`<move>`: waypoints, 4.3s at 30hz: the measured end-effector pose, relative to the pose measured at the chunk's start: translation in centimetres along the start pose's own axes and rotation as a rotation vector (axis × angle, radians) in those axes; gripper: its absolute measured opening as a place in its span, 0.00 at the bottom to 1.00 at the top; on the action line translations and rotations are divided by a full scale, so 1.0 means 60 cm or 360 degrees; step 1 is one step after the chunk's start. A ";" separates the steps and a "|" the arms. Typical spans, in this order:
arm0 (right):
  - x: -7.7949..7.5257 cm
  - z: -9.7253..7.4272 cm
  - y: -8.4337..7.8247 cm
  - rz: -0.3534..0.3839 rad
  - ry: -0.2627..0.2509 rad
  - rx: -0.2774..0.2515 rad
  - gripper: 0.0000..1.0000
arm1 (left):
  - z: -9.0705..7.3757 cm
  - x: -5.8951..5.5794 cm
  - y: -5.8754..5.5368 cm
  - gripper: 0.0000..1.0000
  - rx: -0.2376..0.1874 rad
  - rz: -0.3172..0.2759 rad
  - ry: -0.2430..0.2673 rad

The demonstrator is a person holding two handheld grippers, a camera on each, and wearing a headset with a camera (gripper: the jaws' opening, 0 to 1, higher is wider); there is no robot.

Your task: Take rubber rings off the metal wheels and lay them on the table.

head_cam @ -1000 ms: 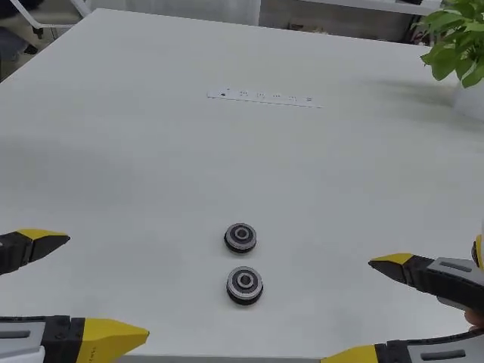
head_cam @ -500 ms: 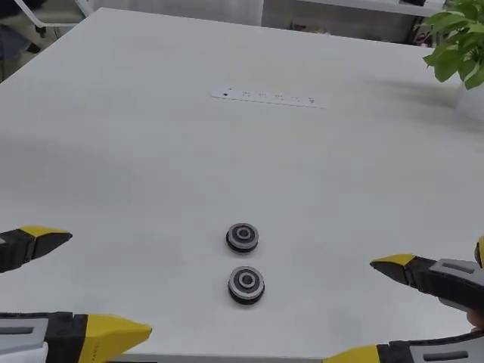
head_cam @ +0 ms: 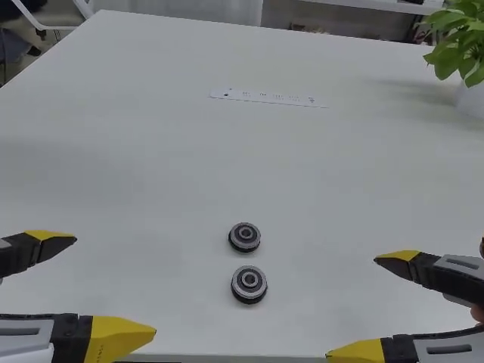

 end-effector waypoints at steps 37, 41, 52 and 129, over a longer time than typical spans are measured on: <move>-0.032 -0.029 0.085 -0.0160 -0.0068 -0.0227 0.80 | -0.004 -0.006 0.082 0.86 -0.0096 0.0342 -0.0035; -0.041 -0.025 0.101 -0.0172 -0.0076 -0.0268 0.79 | 0.002 -0.008 0.101 0.86 -0.0102 0.0412 -0.0053; -0.043 0.005 0.139 -0.0307 0.0006 -0.0282 0.73 | 0.030 -0.013 0.151 0.83 -0.0081 0.0641 -0.0111; -0.031 0.168 0.044 -0.0319 0.0401 0.0079 0.43 | 0.235 0.001 0.051 0.31 0.0123 0.0827 -0.0513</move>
Point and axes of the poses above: the centre of the closed fingertips' face, and the gripper's own axes: z roughly forward along the fingers, x roughly to its left, y roughly out of its top, the point moved 10 cm from there along -z, roughly backward along the fingers, and after that the axes turned 4 degrees about -y, right-handed, at the moved point
